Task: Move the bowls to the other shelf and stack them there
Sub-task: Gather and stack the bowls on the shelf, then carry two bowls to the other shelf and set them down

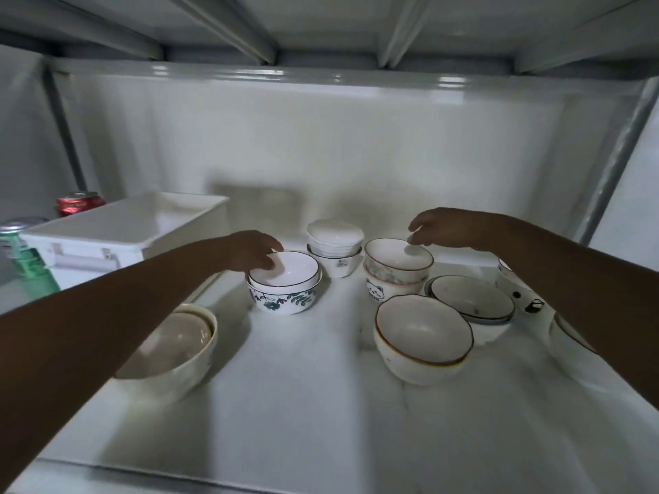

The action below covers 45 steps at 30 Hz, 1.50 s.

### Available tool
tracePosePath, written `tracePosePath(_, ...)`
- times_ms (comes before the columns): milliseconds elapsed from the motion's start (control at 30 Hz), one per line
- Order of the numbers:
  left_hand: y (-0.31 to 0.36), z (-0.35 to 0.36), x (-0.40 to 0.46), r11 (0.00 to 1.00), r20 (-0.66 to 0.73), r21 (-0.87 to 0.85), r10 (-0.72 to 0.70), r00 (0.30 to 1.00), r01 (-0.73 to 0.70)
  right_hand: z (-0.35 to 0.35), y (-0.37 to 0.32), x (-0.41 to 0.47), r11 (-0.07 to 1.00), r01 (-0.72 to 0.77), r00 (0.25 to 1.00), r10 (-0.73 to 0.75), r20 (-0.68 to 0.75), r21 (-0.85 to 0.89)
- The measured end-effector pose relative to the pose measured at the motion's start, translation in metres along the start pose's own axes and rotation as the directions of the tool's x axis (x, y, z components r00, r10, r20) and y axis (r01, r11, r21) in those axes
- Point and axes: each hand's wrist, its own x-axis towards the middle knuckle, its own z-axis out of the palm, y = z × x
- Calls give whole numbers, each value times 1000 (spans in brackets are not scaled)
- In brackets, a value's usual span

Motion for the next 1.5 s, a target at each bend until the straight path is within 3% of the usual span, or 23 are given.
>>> tracePosePath(133,8,0,-18,994,-107,78,-62,992,70,1,10,-13,998,49,997,-46,-64,40)
tracePosePath(333,33,-11,-65,994,-316,105,-2,949,37,-3,26,-51,991,88,967,-60,-246,102)
tracePosePath(433,43,-6,-97,993,-373,122,46,927,0,-7,37,-78,985,59,970,-18,-242,164)
tracePosePath(500,45,0,-123,985,-451,163,25,892,55,-9,47,-103,974,41,966,18,-258,221)
tracePosePath(567,43,6,-152,983,-579,131,-32,815,132,-9,64,-123,954,14,954,77,-291,300)
tracePosePath(667,37,18,-197,974,-797,48,-96,596,222,-2,78,-150,864,31,941,144,-306,503)
tracePosePath(733,20,28,-220,955,-859,-56,-195,474,292,8,71,-166,782,-11,963,177,-205,624)
tracePosePath(767,9,33,-229,933,-826,-189,-320,465,306,17,69,-175,747,-67,976,187,-112,662)
tracePosePath(800,4,39,-237,889,-741,-369,-458,491,272,27,68,-186,711,-119,982,185,-22,693)
tracePosePath(867,-10,51,-243,706,-531,-689,-645,549,163,47,58,-206,612,-188,981,158,113,768)
tracePosePath(967,-19,61,-243,511,-349,-854,-703,619,99,76,46,-213,411,-289,957,138,255,865)
tracePosePath(1100,-32,55,-237,488,-280,-864,-671,686,125,101,29,-201,183,-381,923,127,362,907)
tracePosePath(1233,-41,46,-234,582,-236,-766,-648,724,271,113,15,-192,98,-394,916,126,382,914)
tracePosePath(1300,-44,43,-233,626,-246,-741,-592,768,245,115,13,-188,97,-379,917,170,360,920)
tracePosePath(1367,-44,40,-234,669,-257,-714,-525,812,207,115,12,-188,169,-335,929,221,295,927)
tracePosePath(1433,-49,37,-235,713,-268,-684,-443,856,154,114,18,-190,339,-243,959,226,172,909)
tracePosePath(1500,-62,37,-237,805,-278,-584,-315,907,100,115,25,-188,510,-113,990,132,53,853)
